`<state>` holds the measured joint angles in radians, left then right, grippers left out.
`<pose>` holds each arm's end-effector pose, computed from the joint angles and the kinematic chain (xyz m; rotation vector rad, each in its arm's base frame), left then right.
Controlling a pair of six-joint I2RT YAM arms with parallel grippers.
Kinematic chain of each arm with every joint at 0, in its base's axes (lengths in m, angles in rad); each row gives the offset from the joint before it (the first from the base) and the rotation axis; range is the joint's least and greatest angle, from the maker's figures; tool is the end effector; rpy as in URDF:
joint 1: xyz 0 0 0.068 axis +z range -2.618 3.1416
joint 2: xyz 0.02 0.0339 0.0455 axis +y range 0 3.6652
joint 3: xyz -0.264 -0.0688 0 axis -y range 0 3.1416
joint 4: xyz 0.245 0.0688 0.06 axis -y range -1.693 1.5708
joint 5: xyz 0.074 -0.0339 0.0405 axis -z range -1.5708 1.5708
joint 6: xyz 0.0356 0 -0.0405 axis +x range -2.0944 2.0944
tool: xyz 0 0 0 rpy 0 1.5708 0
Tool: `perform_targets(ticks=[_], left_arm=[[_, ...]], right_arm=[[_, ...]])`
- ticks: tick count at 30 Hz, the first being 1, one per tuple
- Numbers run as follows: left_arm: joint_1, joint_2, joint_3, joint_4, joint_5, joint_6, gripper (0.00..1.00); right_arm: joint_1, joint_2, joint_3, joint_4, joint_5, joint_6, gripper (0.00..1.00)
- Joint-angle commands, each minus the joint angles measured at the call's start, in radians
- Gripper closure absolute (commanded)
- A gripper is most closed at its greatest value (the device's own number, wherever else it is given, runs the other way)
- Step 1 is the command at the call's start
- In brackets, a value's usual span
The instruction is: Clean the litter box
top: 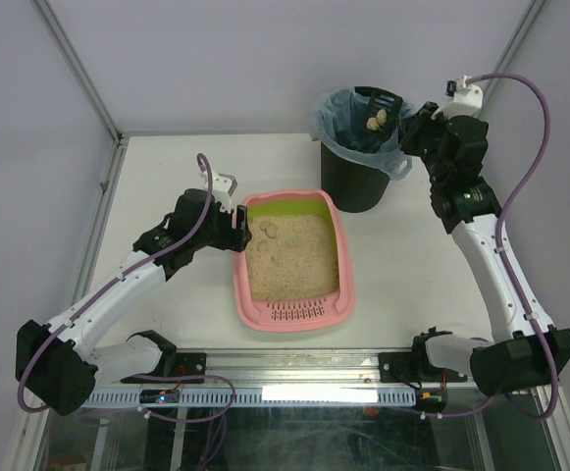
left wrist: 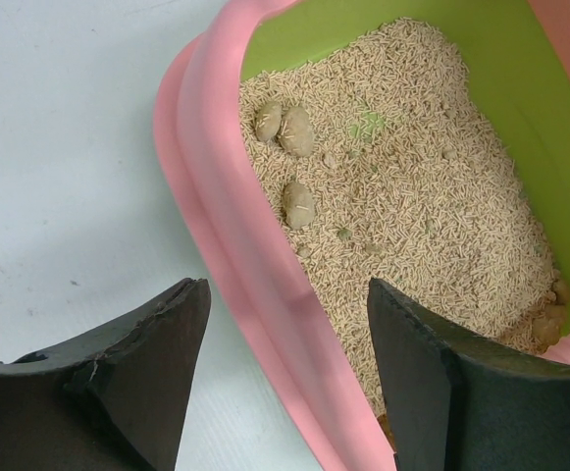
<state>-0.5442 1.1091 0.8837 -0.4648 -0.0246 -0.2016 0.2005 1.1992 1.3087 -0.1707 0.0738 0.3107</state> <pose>0.2050 -0.1230 0.2838 0.3768 2.2561 -0.3664 0.2655 0.0513 0.4392 0.1473 1.6355 0.3317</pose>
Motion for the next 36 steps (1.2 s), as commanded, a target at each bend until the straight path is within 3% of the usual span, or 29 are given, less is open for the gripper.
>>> perform_targets(ticks=[1, 12, 20, 25, 28, 33, 36], left_arm=[[-0.006, -0.003, 0.008, 0.027, -0.005, 0.007, 0.33], [-0.006, -0.005, 0.009, 0.026, 0.006, 0.012, 0.33], [-0.006, -0.003, 0.009, 0.026, 0.001, 0.016, 0.33], [-0.006, 0.0, 0.009, 0.027, 0.002, 0.015, 0.33], [-0.006, 0.0, 0.008, 0.026, 0.006, 0.016, 0.33], [-0.007, -0.006, 0.006, 0.027, -0.003, 0.016, 0.33], [-0.007, 0.0, 0.007, 0.032, 0.006, 0.014, 0.33]], right_arm=[[-0.002, 0.025, 0.054, 0.135, -0.074, -0.238, 1.0], [0.057, -0.003, -0.084, 0.33, -0.075, -0.612, 1.0], [0.061, -0.033, -0.107, 0.39, -0.074, -0.722, 1.0], [0.06, -0.13, -0.084, 0.355, -0.088, -0.486, 1.0], [0.061, -0.205, -0.043, 0.246, -0.124, -0.304, 1.0], [0.061, -0.297, -0.077, 0.12, -0.237, -0.007, 1.0], [0.06, -0.293, -0.061, -0.041, -0.362, 0.091, 1.0]])
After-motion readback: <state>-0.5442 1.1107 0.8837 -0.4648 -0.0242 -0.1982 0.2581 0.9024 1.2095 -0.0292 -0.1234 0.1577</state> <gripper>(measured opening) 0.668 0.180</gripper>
